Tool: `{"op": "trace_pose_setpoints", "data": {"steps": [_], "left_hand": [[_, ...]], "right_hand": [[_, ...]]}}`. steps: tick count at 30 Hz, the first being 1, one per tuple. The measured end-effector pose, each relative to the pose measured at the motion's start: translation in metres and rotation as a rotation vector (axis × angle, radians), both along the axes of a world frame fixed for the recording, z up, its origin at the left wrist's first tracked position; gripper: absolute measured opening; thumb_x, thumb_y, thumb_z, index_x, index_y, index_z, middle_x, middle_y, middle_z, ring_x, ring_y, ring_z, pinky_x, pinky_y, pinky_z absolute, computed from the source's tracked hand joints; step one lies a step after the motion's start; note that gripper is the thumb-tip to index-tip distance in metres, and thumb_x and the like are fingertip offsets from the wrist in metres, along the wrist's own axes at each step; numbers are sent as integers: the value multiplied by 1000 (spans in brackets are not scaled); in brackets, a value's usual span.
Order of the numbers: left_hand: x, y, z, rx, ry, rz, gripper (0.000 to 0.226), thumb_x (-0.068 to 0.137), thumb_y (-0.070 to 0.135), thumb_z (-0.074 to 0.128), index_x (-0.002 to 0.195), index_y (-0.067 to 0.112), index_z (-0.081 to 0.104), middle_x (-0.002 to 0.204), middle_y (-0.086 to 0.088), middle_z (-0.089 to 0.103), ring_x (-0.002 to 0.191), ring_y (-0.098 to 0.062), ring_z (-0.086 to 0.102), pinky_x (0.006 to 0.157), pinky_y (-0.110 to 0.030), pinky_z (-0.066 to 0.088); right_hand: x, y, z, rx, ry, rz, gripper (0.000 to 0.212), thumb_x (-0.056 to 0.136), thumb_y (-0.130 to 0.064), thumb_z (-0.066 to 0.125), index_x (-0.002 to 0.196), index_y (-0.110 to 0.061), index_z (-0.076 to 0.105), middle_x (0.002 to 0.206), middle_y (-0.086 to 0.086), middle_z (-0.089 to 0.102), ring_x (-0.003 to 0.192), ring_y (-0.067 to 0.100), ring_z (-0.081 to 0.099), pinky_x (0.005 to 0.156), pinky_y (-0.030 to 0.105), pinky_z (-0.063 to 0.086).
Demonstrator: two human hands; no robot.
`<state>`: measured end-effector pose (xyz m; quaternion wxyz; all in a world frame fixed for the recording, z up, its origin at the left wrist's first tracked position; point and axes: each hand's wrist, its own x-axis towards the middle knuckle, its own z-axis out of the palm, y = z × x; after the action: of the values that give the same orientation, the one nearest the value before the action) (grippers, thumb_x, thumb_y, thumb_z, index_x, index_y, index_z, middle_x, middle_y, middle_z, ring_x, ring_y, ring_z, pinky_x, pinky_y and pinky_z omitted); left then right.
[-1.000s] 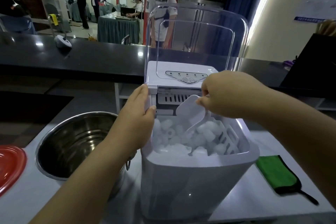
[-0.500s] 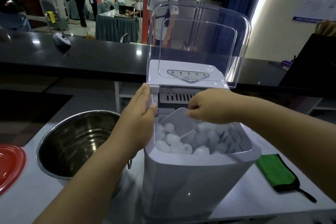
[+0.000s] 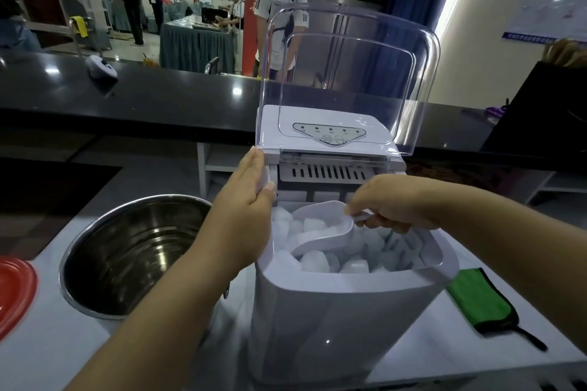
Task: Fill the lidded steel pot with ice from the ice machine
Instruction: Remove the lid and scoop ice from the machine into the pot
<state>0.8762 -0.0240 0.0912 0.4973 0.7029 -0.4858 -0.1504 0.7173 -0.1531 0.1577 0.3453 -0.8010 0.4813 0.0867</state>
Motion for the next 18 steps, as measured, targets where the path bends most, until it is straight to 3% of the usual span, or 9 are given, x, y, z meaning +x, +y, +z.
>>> {"op": "trace_pose_setpoints", "data": {"steps": [6, 18], "left_hand": [[-1, 1, 1, -12, 12, -7, 52, 101, 21, 32, 149, 26, 13, 155, 16, 13, 133, 10, 9, 108, -15, 8], [-1, 1, 1, -13, 11, -7, 51, 101, 21, 31, 149, 25, 14, 155, 15, 13, 139, 2, 10, 110, -17, 9]], "right_hand": [[-10, 2, -4, 47, -88, -107, 35, 93, -27, 54, 62, -10, 59, 54, 1, 45, 46, 12, 28, 43, 22, 22], [-9, 20, -16, 186, -223, -222, 28, 94, -22, 51, 70, -9, 56, 57, 4, 42, 48, 13, 23, 42, 21, 19]]}}
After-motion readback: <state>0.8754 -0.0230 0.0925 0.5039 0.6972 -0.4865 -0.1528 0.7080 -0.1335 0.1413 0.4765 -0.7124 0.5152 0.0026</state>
